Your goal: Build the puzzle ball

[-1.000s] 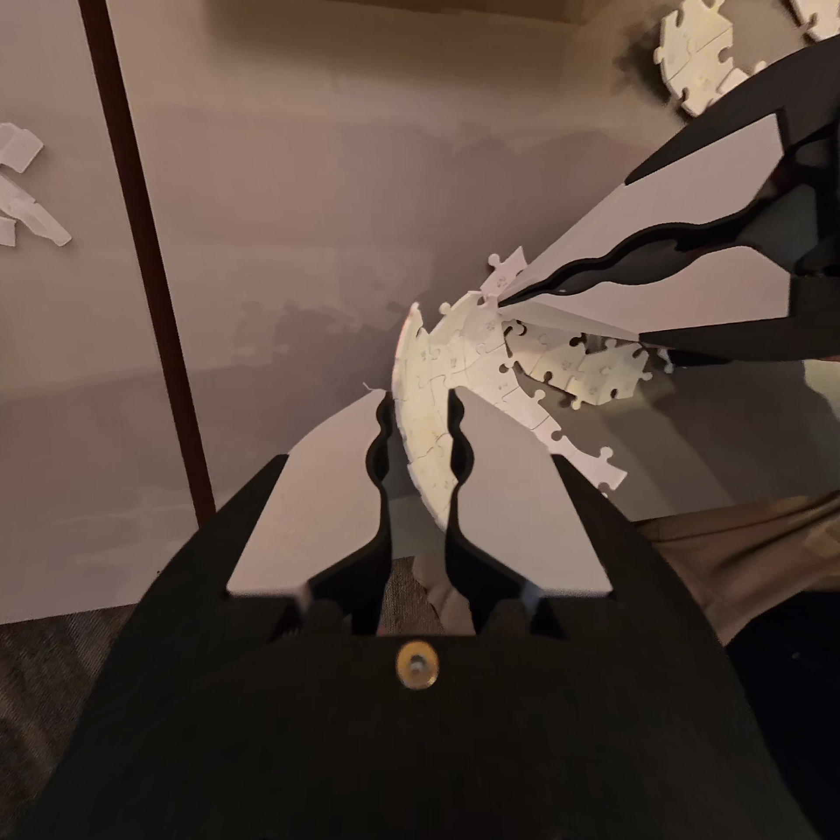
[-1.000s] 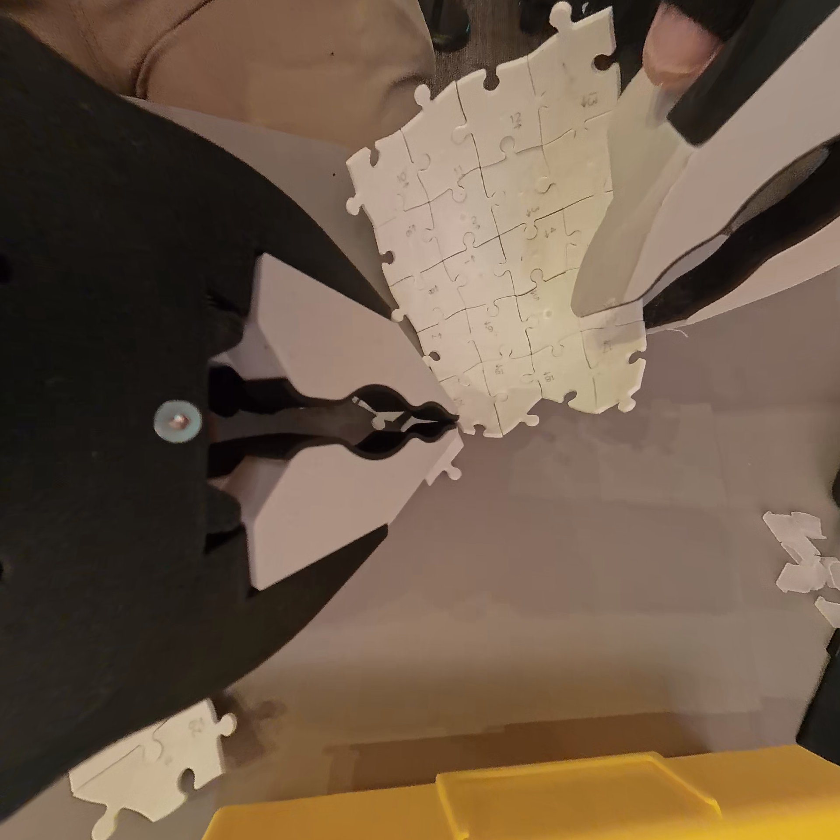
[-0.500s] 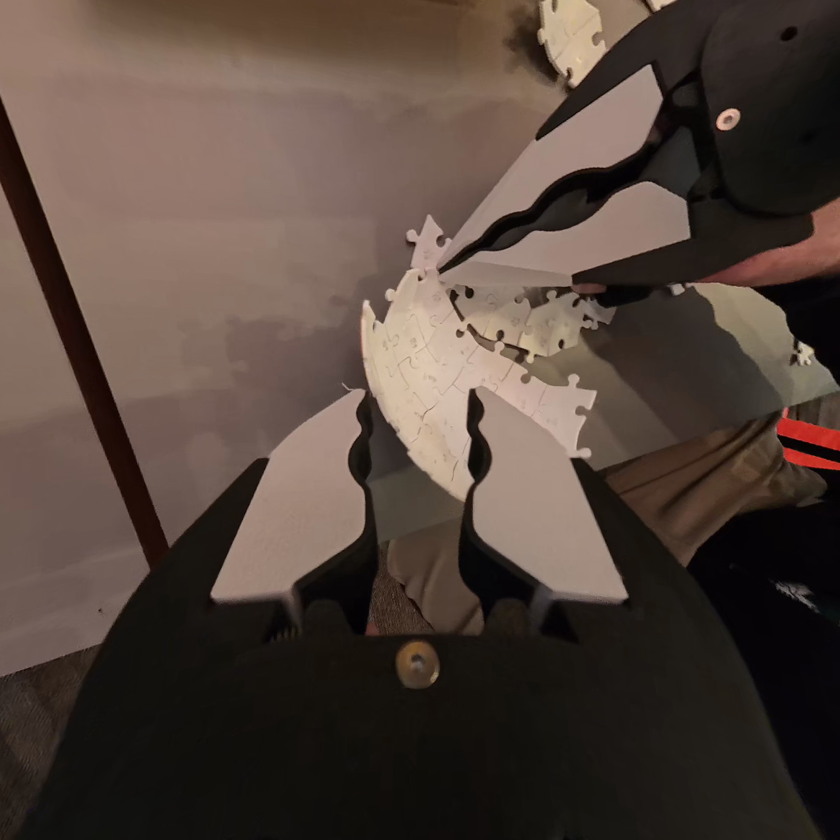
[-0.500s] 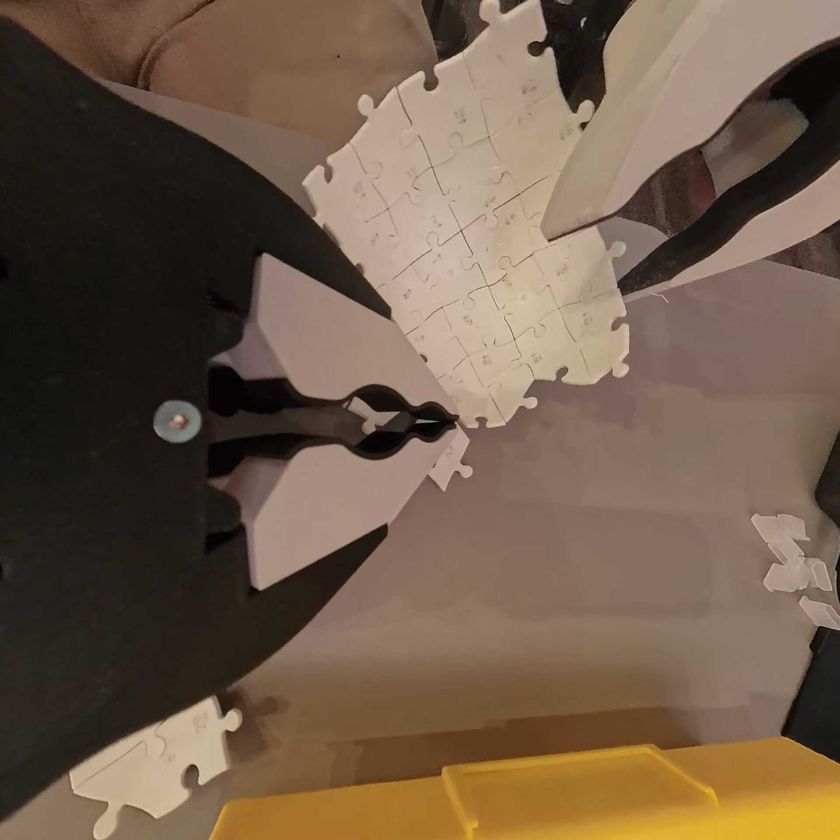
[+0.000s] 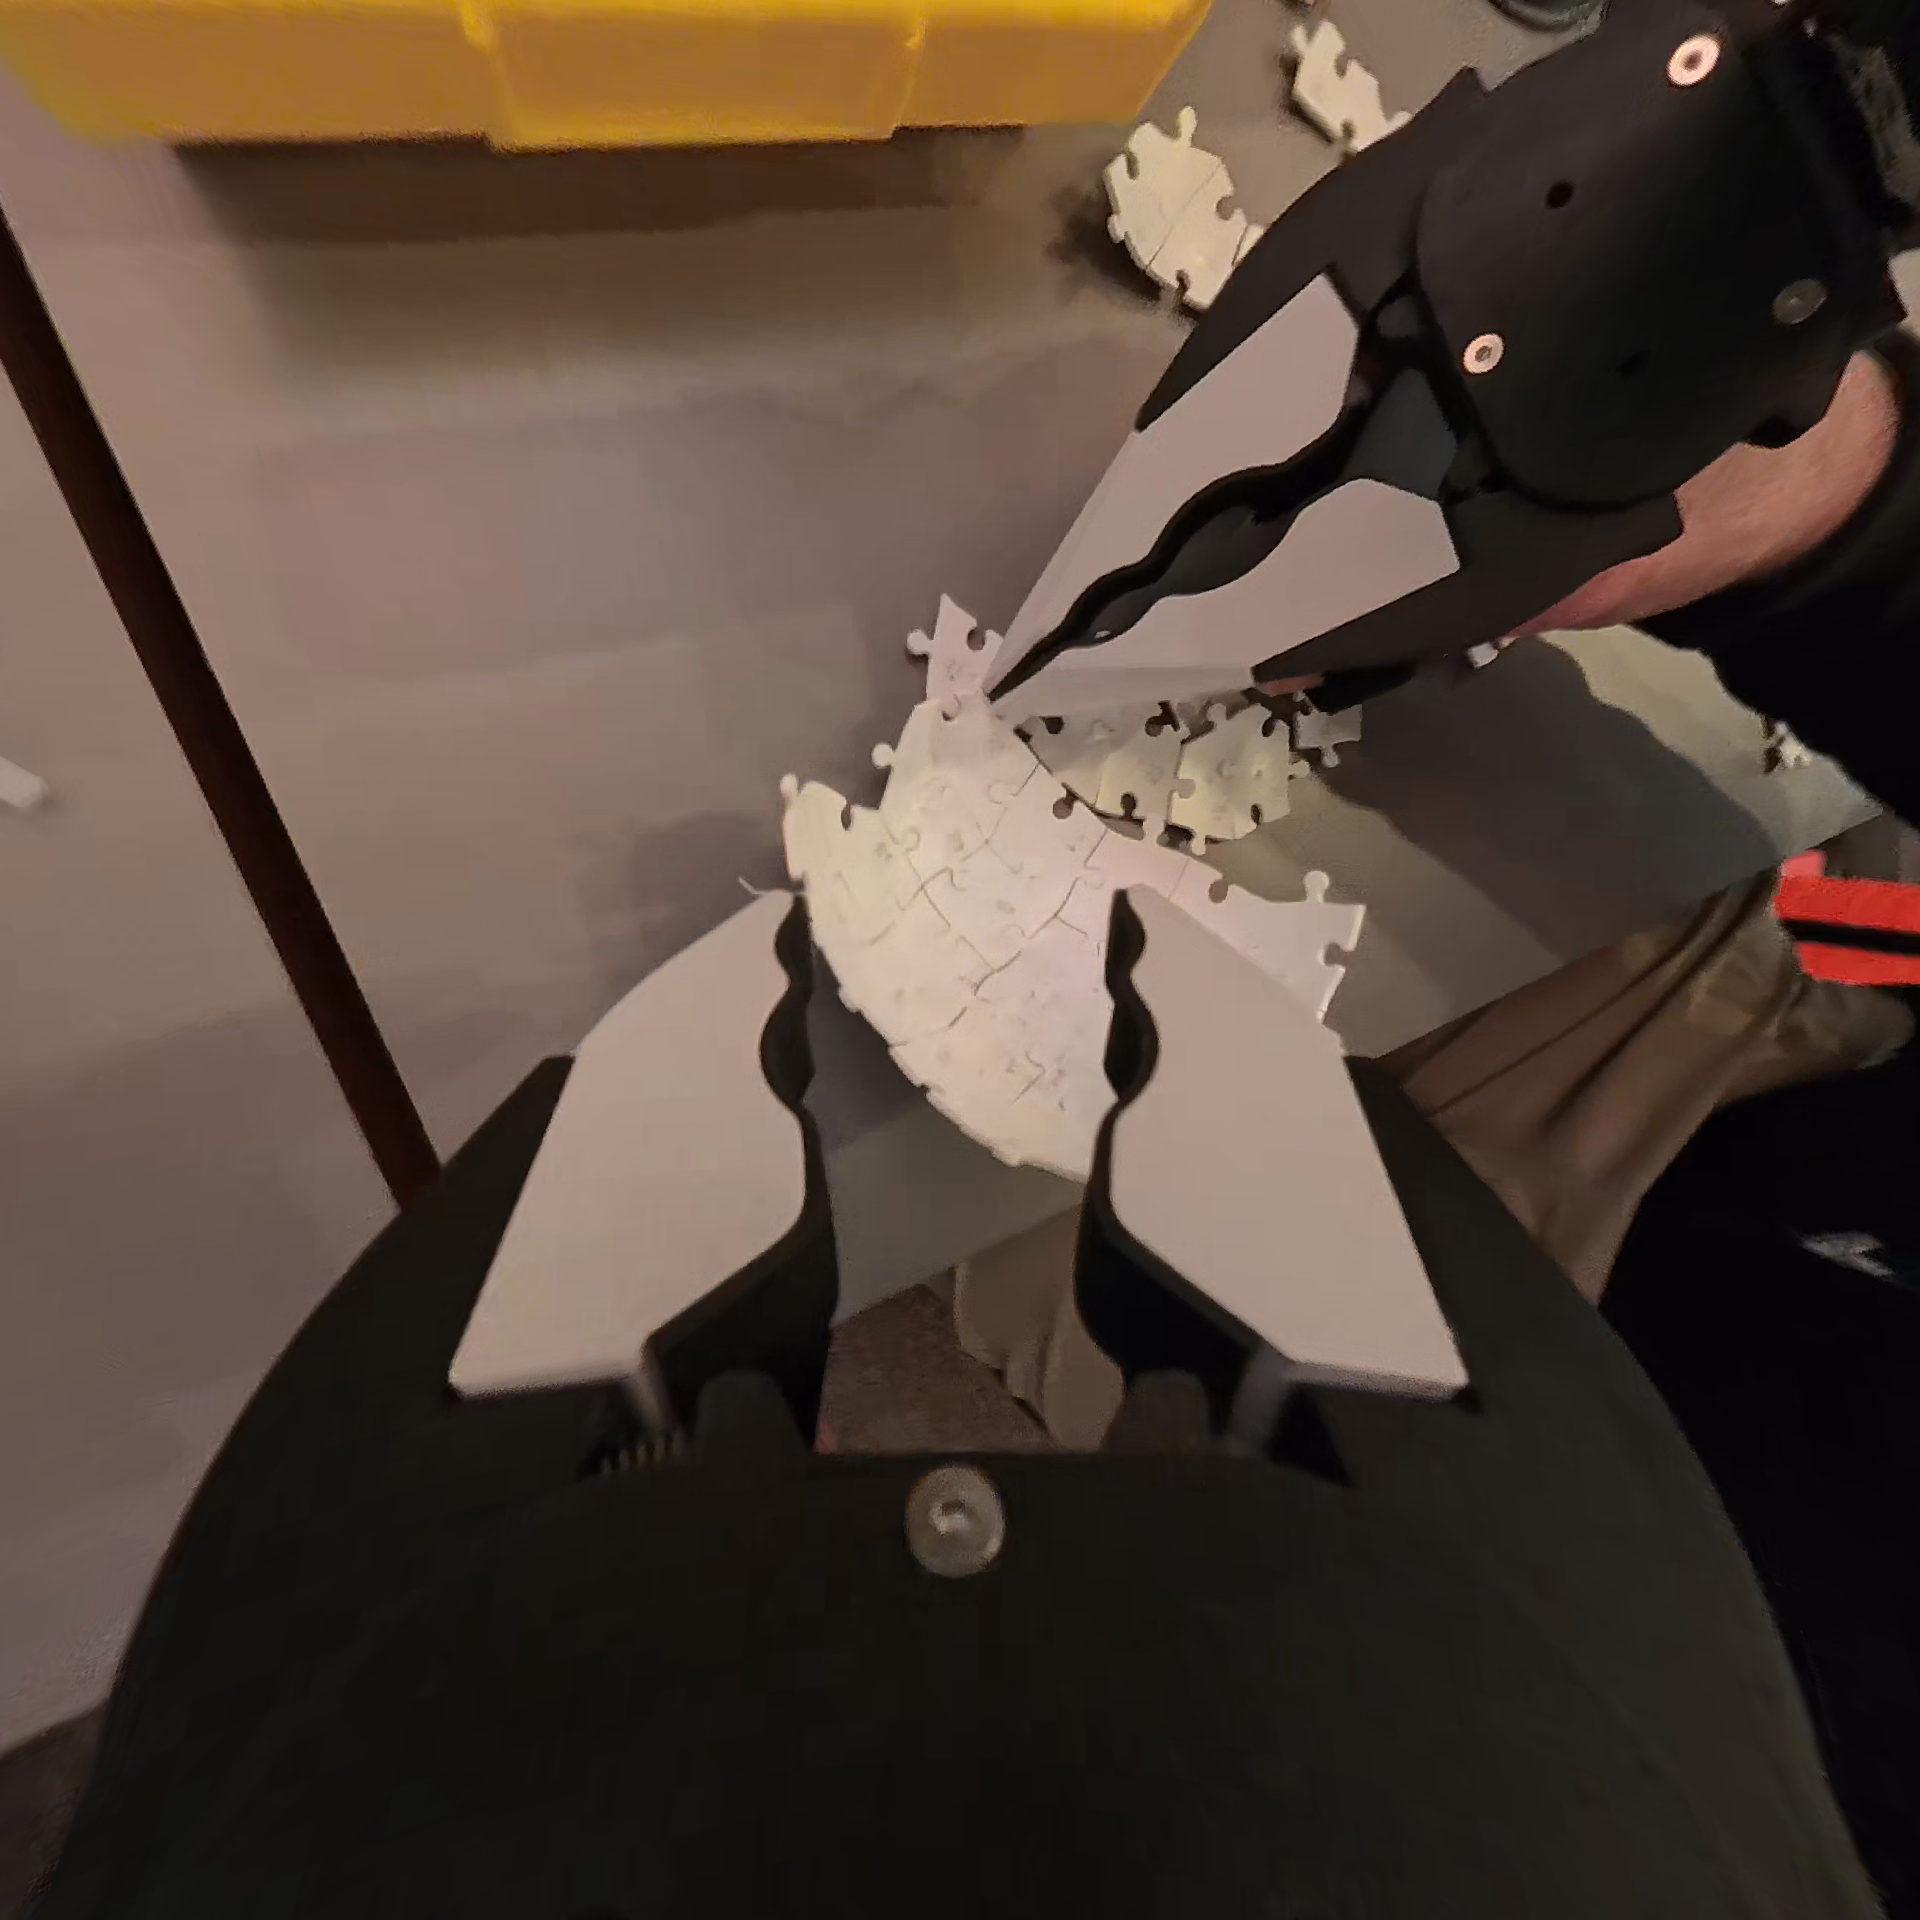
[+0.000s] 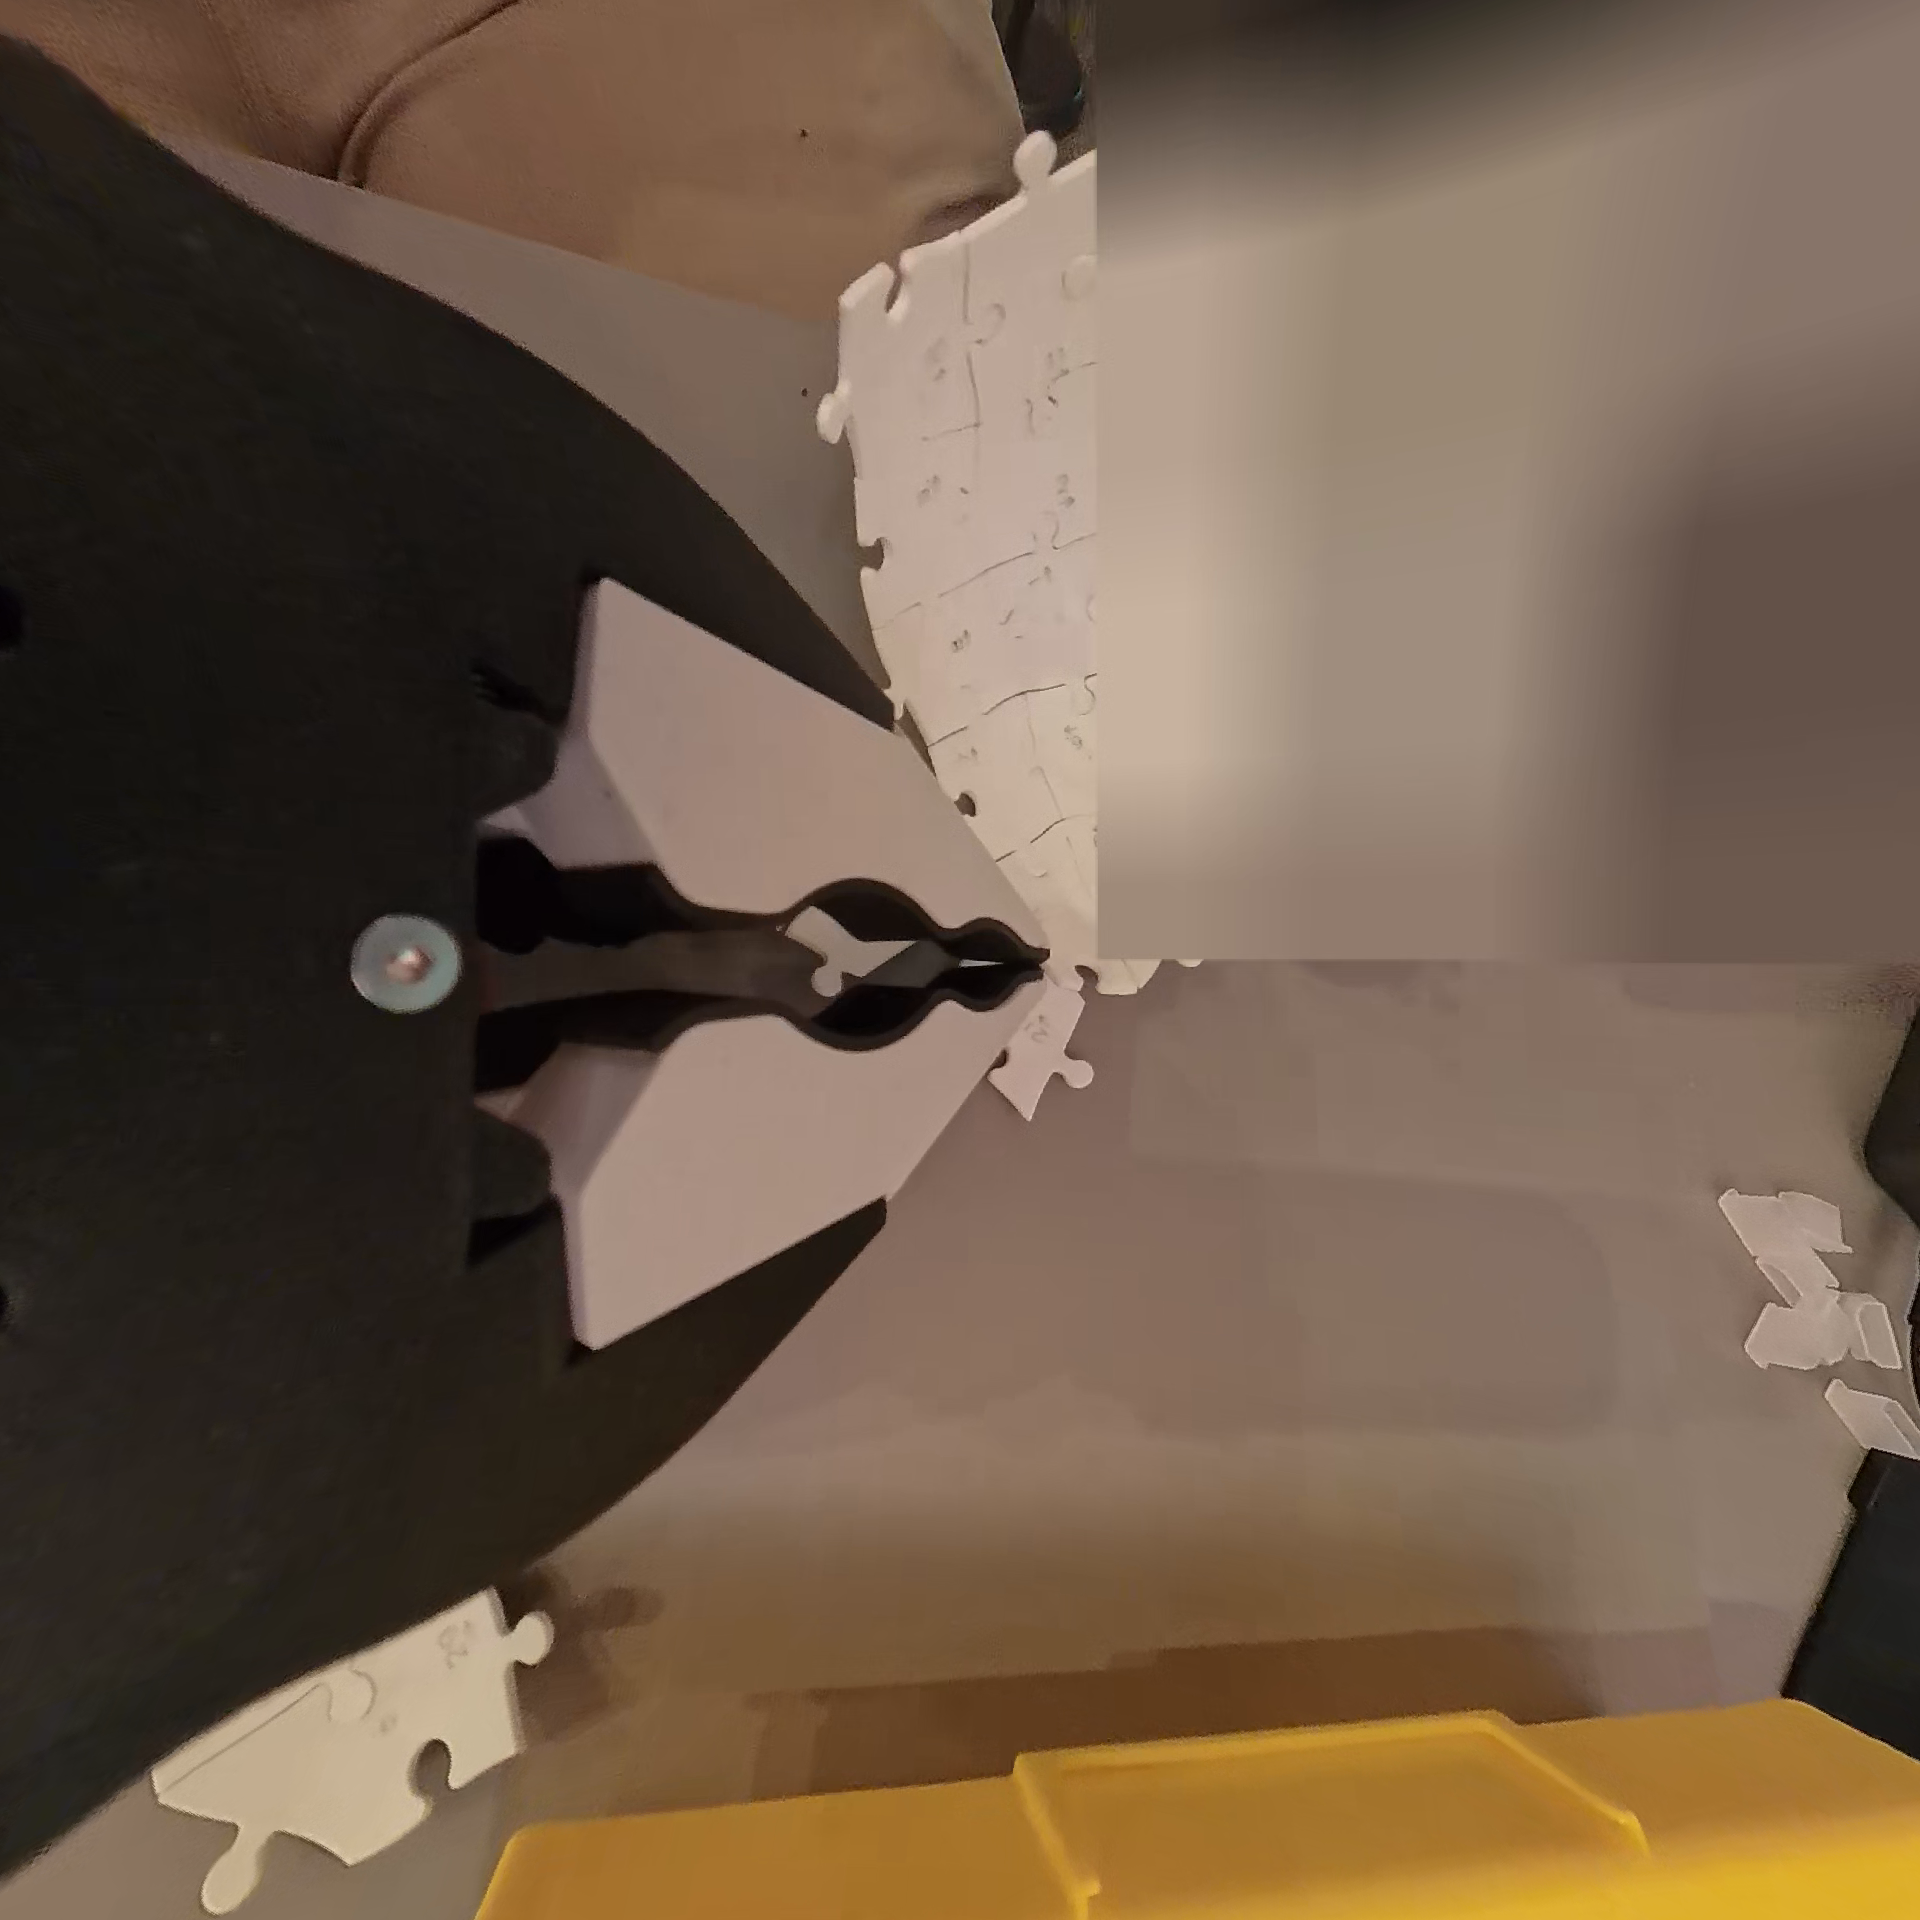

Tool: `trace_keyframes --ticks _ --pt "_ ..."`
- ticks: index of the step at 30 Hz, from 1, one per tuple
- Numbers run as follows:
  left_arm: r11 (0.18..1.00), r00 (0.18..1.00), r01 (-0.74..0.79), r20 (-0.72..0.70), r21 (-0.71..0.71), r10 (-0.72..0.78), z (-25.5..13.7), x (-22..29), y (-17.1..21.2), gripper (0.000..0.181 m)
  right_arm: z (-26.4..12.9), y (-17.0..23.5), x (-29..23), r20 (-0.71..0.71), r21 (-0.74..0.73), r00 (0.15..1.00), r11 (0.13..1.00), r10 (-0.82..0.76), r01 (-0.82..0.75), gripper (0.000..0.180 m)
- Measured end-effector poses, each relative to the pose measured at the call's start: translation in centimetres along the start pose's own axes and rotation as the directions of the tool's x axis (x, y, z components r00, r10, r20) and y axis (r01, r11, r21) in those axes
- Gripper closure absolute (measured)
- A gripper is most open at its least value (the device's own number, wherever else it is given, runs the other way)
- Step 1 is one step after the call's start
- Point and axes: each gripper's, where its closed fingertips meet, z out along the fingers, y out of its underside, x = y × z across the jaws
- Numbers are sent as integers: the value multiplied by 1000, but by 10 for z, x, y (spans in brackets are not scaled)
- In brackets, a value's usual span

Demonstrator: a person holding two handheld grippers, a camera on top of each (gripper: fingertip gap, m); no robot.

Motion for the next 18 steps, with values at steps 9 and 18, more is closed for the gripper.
trace_keyframes --ticks 9,18 --pt "904 935 -335 26 -265 354 31 -12 -10 122 1 -3 -1 6 11 1000 1000 -12 12 180" --pt "816 908 -410 -101 -409 405 58 -8 6 149 0 -5 -3 19 25 999 999 -32 31 180"
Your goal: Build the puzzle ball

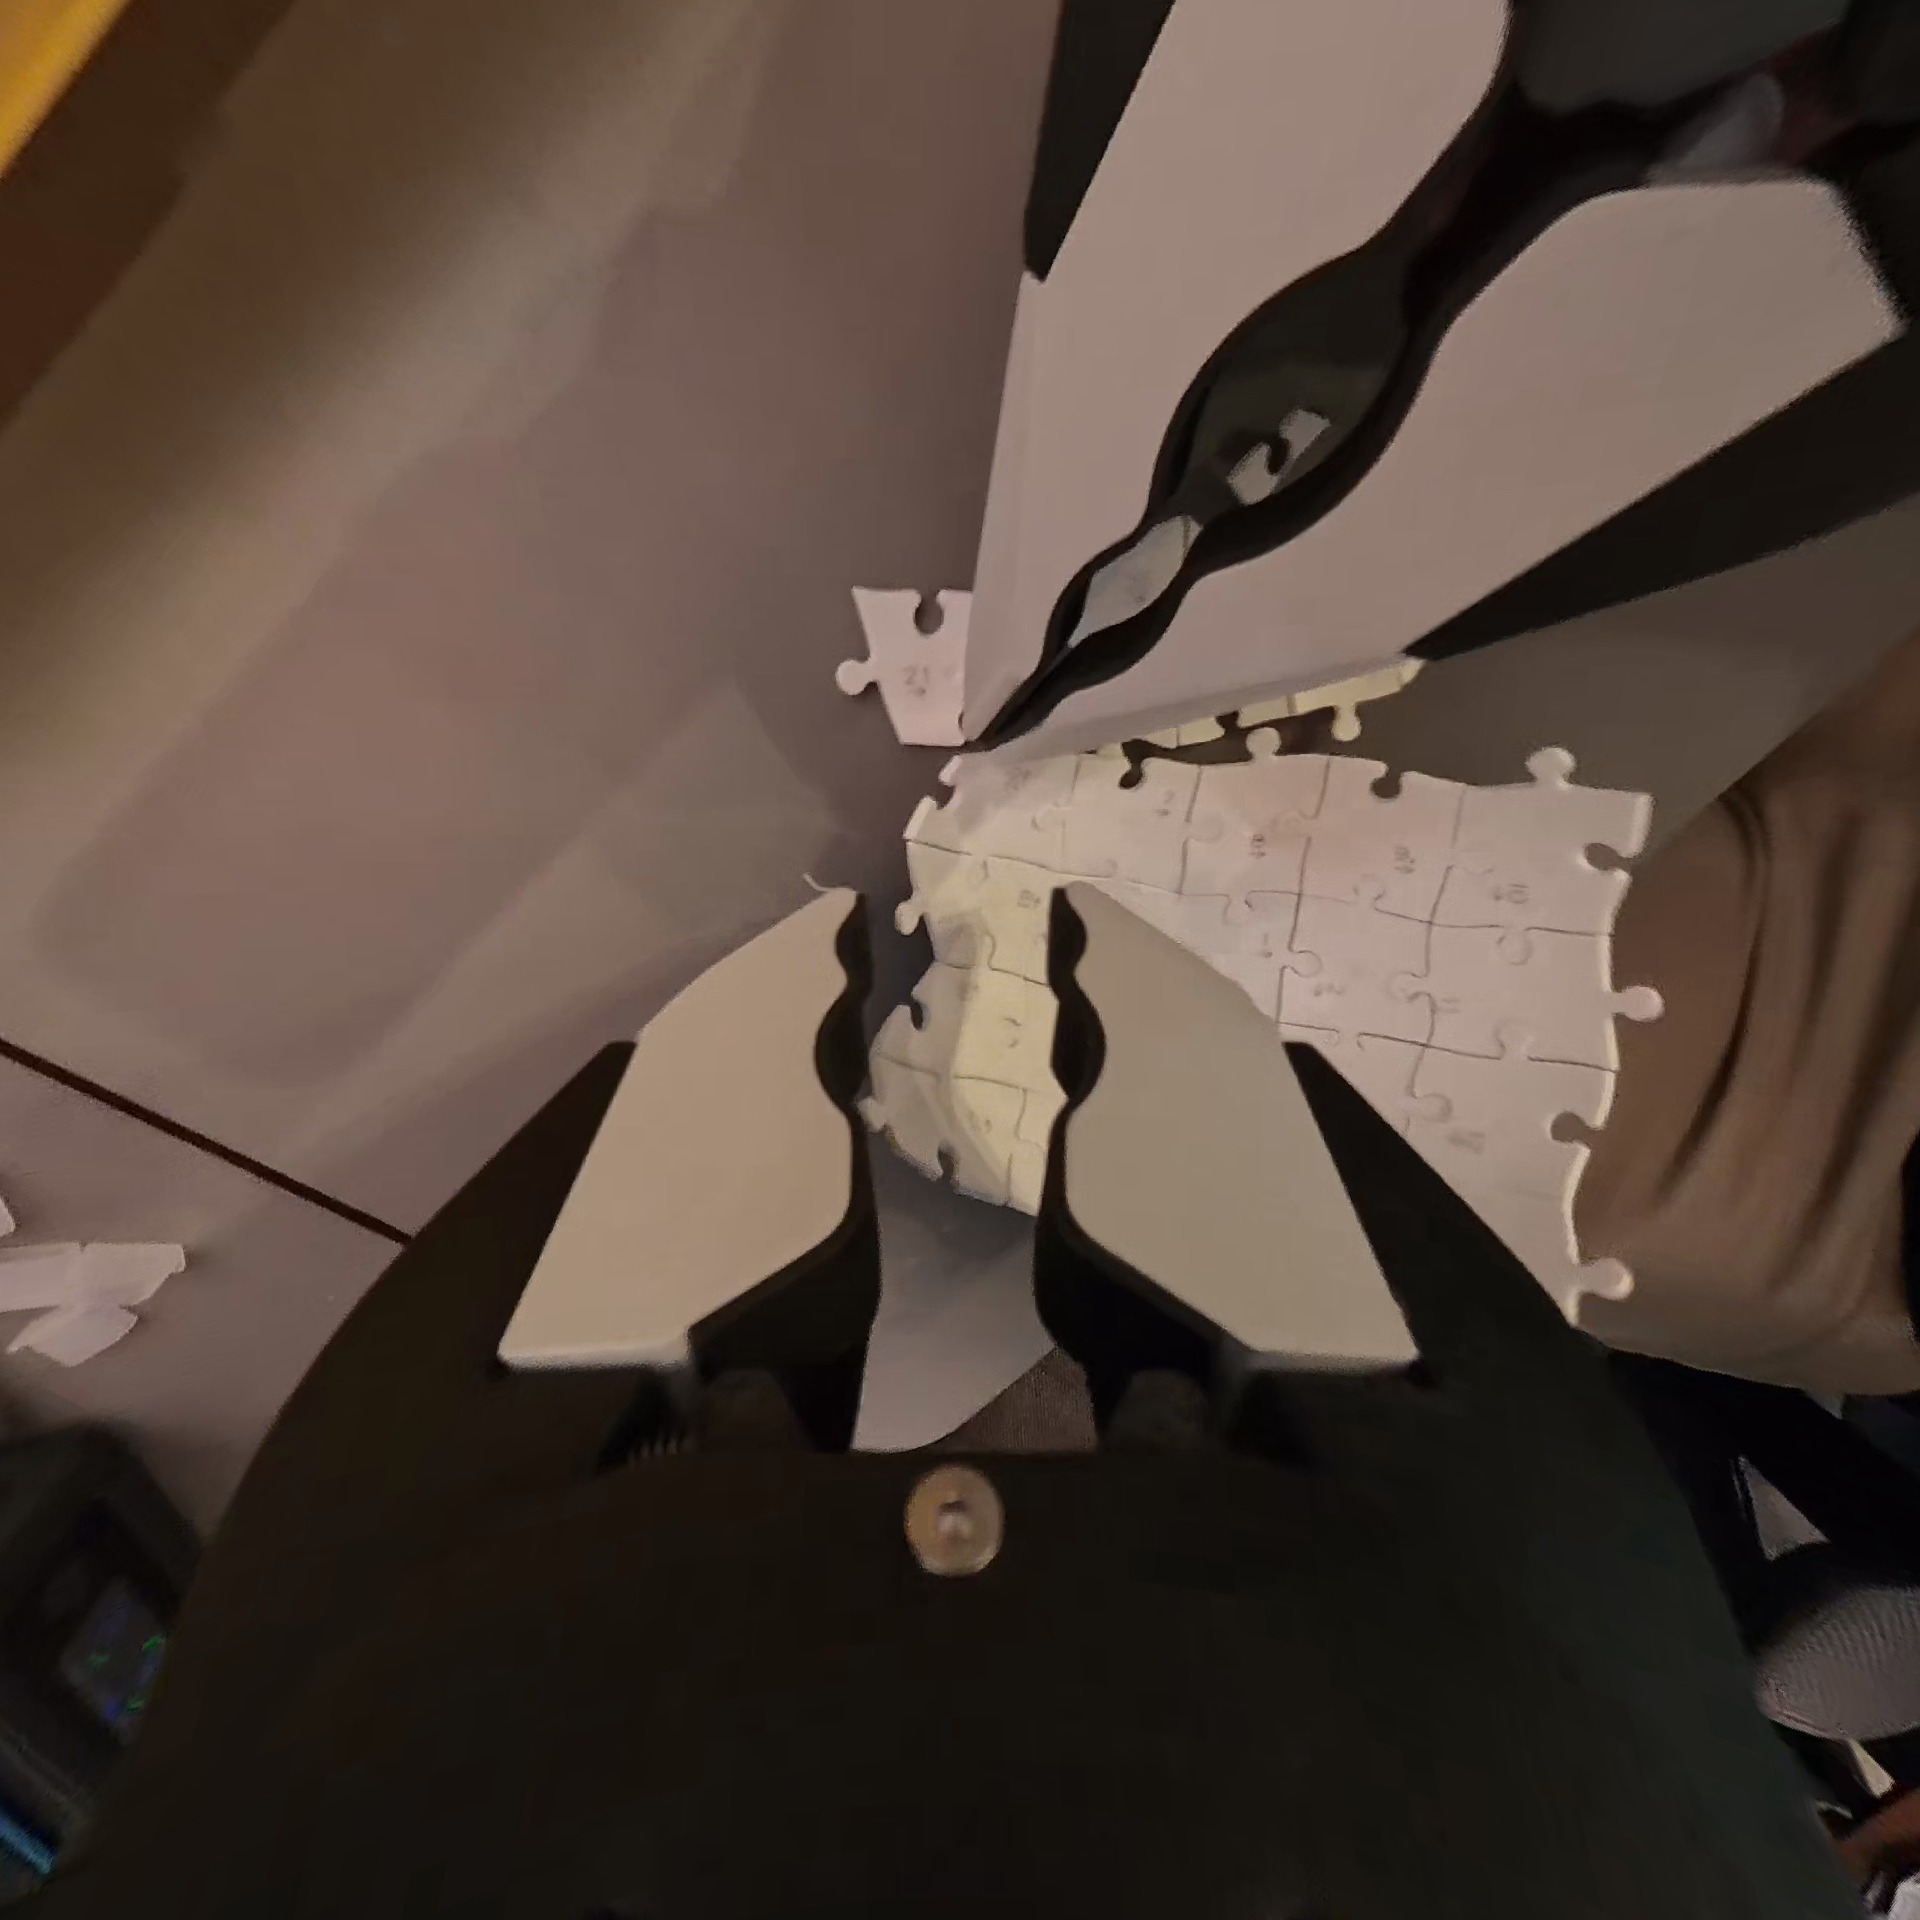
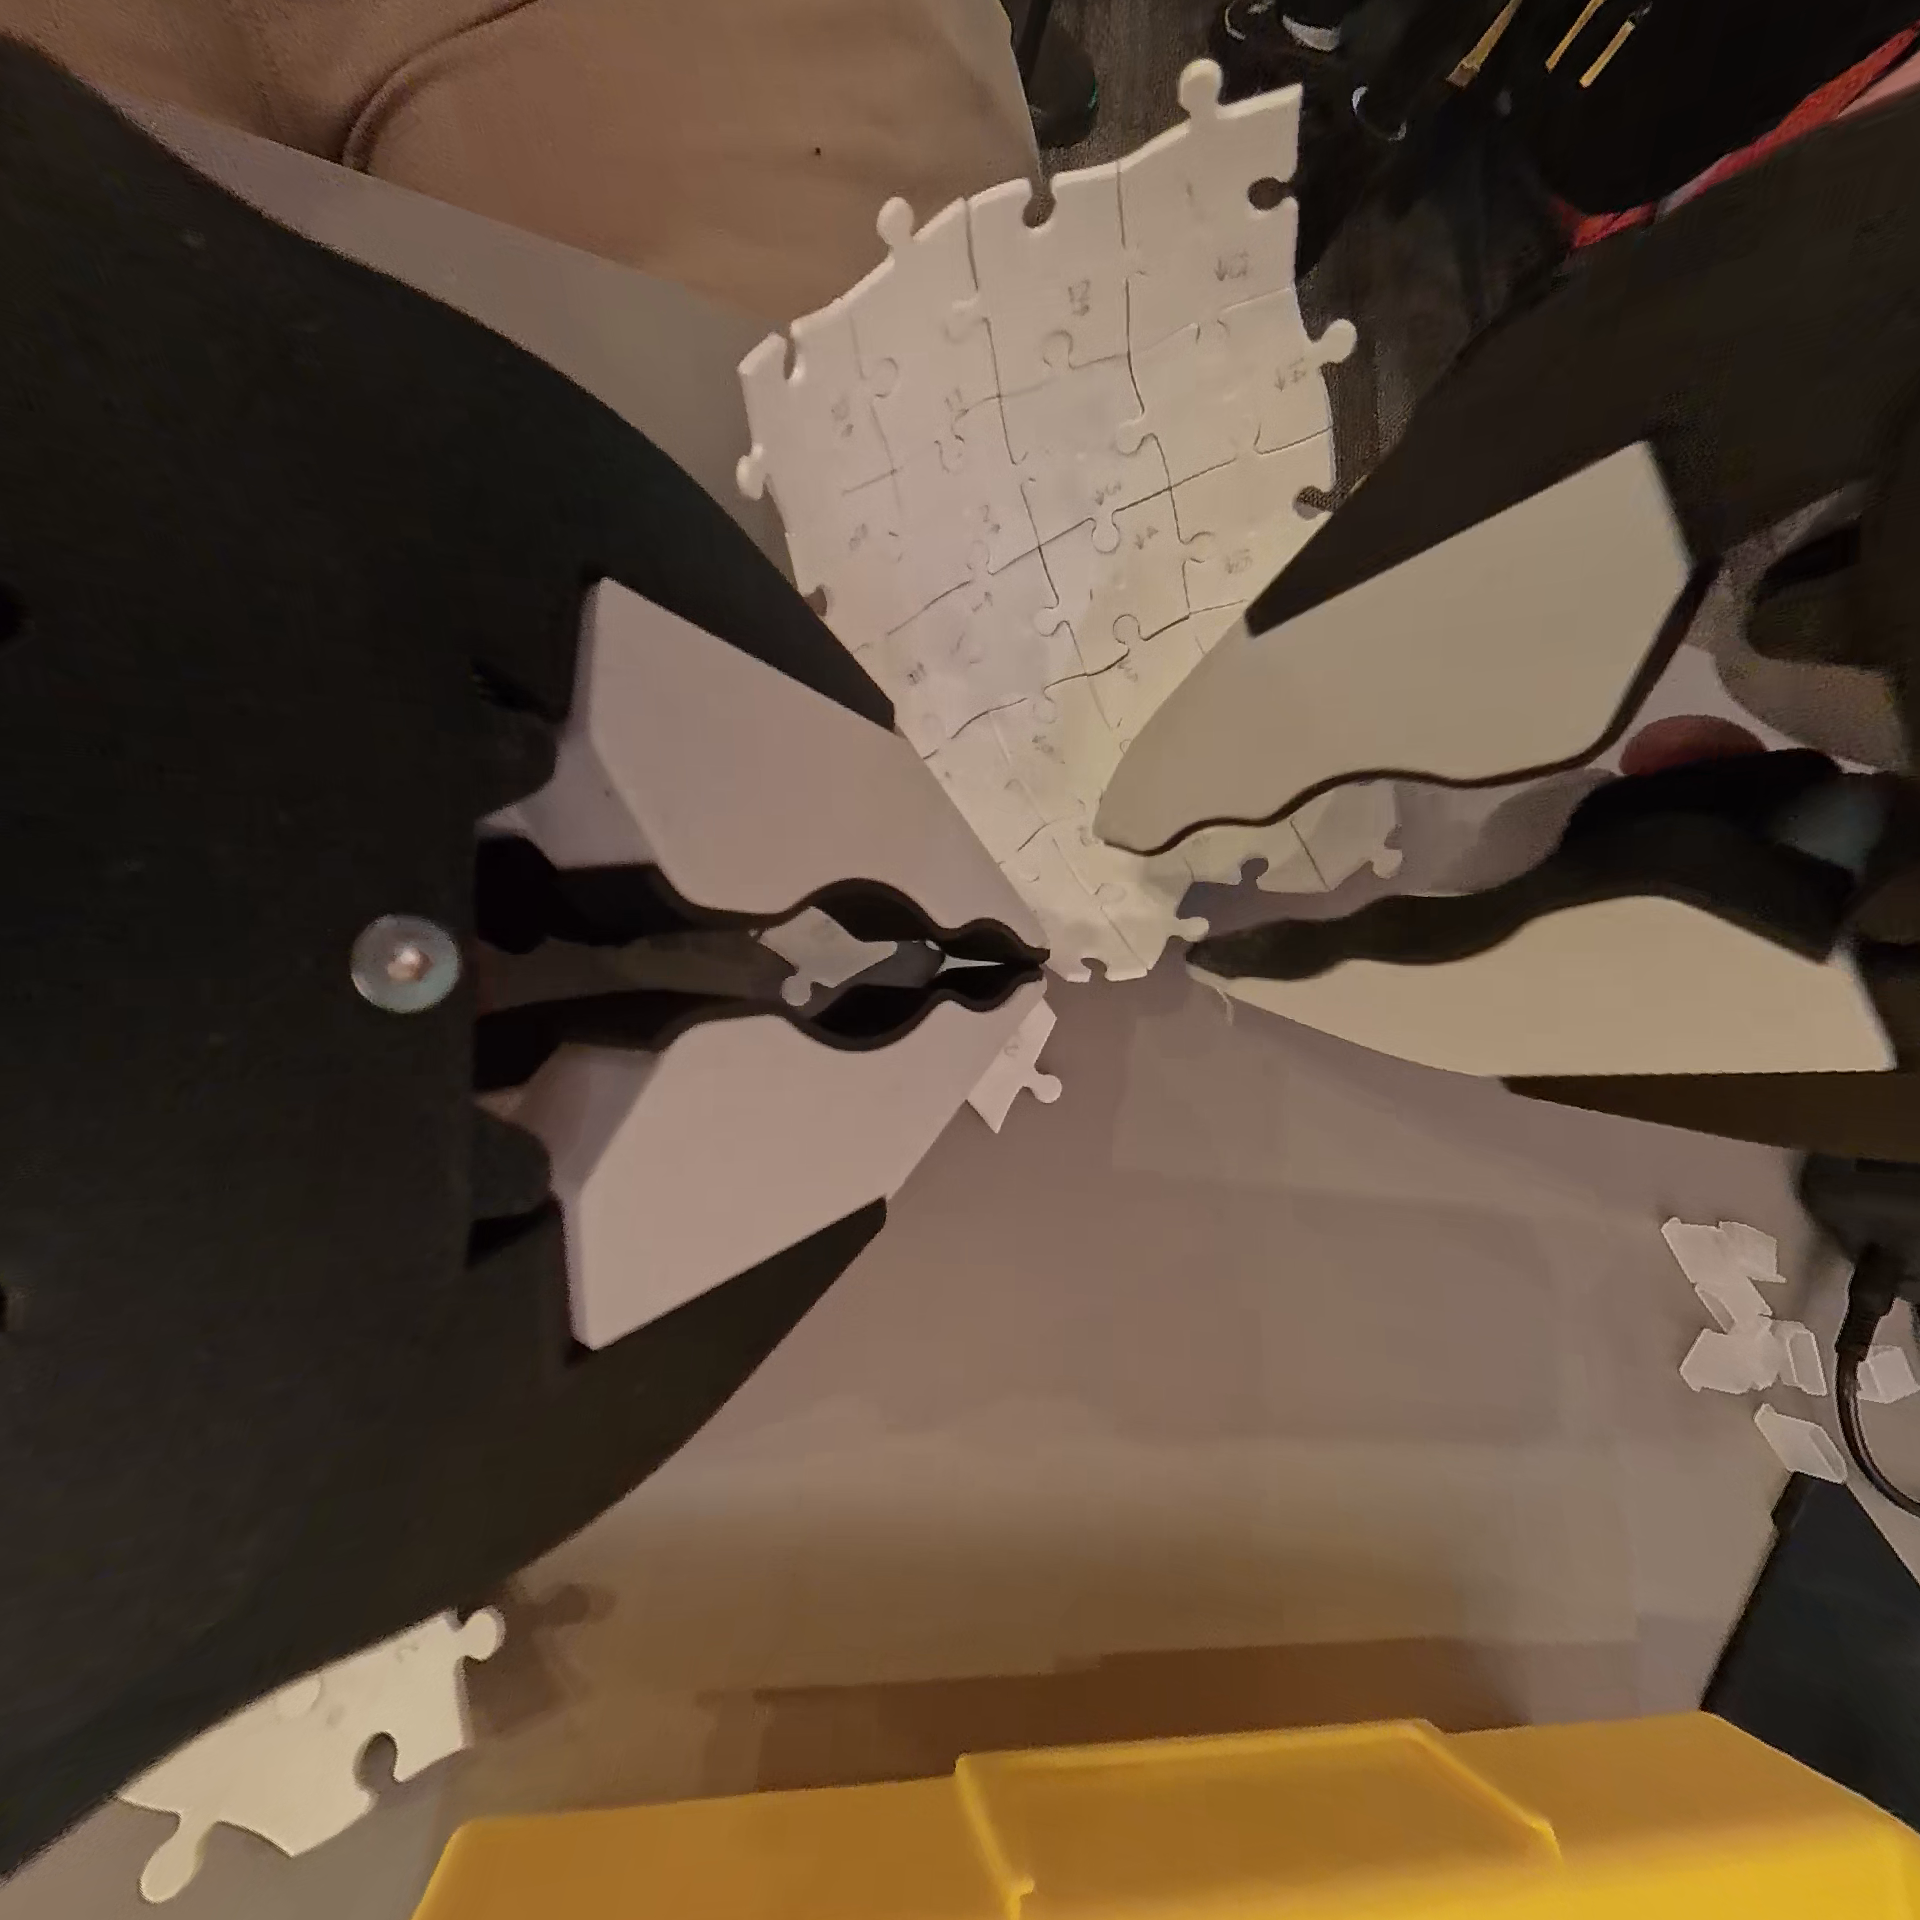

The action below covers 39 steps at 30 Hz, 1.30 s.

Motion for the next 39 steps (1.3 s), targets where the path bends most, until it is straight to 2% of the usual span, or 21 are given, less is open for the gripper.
trace_keyframes --ticks 4,11,19,39 --pt "999 1000 -5 18 -53 6 9 -2 5 170 1 1 -1 4 -8 1000 1000 -13 13 180" --pt "994 997 71 22 -81 -70 13 -5 9 170 -2 -1 3 0 -7 1000 1000 -15 15 180" --pt "986 994 104 42 -129 -100 10 -11 8 171 -6 6 10 -10 -79 998 995 -62 61 180" --pt "946 993 114 41 -302 -106 13 -13 5 170 4 5 7 -9 -96 993 988 -119 118 180"
